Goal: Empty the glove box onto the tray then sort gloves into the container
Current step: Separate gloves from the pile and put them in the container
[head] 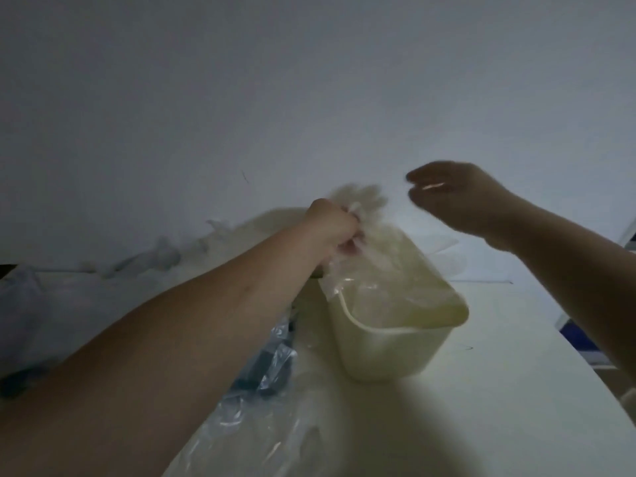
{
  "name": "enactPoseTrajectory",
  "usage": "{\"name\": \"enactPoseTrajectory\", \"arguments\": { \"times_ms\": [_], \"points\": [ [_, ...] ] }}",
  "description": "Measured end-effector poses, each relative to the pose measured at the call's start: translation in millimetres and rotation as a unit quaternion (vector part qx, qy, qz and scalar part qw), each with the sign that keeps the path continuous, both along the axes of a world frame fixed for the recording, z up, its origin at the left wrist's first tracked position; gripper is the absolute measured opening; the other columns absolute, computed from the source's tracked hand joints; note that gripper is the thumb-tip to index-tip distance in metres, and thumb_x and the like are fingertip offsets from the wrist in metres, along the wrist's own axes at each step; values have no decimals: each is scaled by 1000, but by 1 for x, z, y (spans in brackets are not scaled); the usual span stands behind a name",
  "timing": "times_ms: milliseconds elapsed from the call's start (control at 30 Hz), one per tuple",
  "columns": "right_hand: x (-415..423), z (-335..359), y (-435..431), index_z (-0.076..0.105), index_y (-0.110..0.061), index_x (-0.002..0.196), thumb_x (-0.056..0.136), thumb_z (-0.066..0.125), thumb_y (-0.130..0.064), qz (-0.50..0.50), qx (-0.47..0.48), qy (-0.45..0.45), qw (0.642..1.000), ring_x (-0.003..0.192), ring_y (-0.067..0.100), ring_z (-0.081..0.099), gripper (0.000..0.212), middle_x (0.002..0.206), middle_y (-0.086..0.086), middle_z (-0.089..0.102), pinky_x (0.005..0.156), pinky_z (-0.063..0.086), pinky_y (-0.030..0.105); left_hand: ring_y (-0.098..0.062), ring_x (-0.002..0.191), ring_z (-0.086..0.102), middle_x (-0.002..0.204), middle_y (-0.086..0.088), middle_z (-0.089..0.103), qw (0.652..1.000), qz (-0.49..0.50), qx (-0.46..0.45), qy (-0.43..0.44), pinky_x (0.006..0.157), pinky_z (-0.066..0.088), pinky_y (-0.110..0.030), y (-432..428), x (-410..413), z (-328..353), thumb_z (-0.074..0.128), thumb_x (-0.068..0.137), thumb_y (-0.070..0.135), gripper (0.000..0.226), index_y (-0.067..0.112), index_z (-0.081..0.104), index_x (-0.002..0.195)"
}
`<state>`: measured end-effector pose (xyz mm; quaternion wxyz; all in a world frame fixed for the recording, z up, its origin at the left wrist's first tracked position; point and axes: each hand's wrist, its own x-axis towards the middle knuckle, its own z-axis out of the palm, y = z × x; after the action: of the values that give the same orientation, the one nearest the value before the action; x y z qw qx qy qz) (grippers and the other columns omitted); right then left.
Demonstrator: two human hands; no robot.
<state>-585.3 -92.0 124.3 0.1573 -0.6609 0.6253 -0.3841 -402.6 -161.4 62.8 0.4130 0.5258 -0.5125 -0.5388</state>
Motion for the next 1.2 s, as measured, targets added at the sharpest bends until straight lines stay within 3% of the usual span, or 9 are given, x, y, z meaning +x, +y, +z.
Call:
{"name": "enactPoseTrajectory", "arguments": {
  "times_ms": [67, 167, 267, 500, 700, 800, 967, 1100, 1200],
  "points": [
    [24, -7, 18, 59, -26, 143, 96, 70, -34, 72, 113, 100, 986, 121, 18, 61, 49, 144, 2, 60, 92, 49, 24, -32, 76, 72, 86, -18, 70, 998, 7, -13, -57, 77, 64, -50, -3, -6, 0, 67, 90, -5, 22, -4, 70, 112],
    [54, -29, 25, 35, -27, 159, 101, 58, -46, 111, 227, 277, 927, 144, 22, 43, 66, 163, 0, 38, 108, 35, 29, -24, 75, 60, 89, -9, 63, 995, 24, -55, -85, 64, 49, -28, 4, -4, 3, 66, 89, 0, 21, 4, 70, 110],
    [72, -58, 12, 18, -32, 163, 102, 54, -47, 115, 271, 340, 893, 150, 25, 35, 73, 169, 0, 26, 118, 30, 34, -21, 96, 63, 106, -3, 66, 987, 60, -125, -86, 78, 50, -27, 19, 19, 7, 66, 91, 4, 31, 9, 68, 121],
    [86, -100, -13, 39, -22, 157, 108, 39, -31, 131, 343, 478, 798, 146, 29, 41, 50, 163, 8, 39, 120, 31, 47, -17, 107, 67, 112, 5, 69, 979, 60, -167, -101, 98, 57, -34, 65, 79, 5, 69, 92, 10, 25, 21, 71, 114],
    [89, -48, 15, 35, -22, 160, 97, 65, -39, 80, 282, 449, 844, 143, 26, 46, 72, 162, 2, 39, 113, 39, 36, -15, 85, 75, 96, 4, 76, 960, -26, -189, -204, 79, 65, -32, 114, 110, -5, 71, 95, 16, 9, 22, 76, 97],
    [100, -32, 36, 43, -19, 154, 95, 62, -22, 51, 238, 471, 848, 134, 28, 53, 62, 153, 5, 49, 109, 47, 39, -11, 73, 74, 81, 7, 77, 935, -81, -209, -275, 71, 65, -30, 133, 127, -18, 70, 96, 18, 9, 22, 77, 93],
    [160, -38, 79, 62, -25, 132, 86, 59, -14, 69, 3, 417, 906, 113, 26, 64, 47, 125, 1, 63, 89, 53, 37, -3, 74, 70, 79, 12, 74, 838, -260, -175, -446, 72, 59, -28, 166, 156, -36, 73, 86, 47, 22, 26, 78, 87],
    [201, -77, 101, 68, -30, 129, 89, 57, -13, 234, 99, 308, 917, 102, 15, 64, 45, 119, -9, 64, 89, 57, 32, 2, 79, 62, 87, 17, 65, 752, -360, -95, -543, 67, 48, -15, 192, 175, -59, 84, 75, 61, 44, 27, 73, 100],
    [204, -102, 106, 71, -27, 125, 92, 55, -14, 288, 159, 308, 893, 108, 16, 65, 39, 128, -4, 67, 93, 54, 28, 2, 85, 59, 96, 18, 61, 759, -364, -80, -533, 68, 45, -14, 205, 192, -84, 86, 77, 54, 41, 29, 68, 103]
  ]
}}
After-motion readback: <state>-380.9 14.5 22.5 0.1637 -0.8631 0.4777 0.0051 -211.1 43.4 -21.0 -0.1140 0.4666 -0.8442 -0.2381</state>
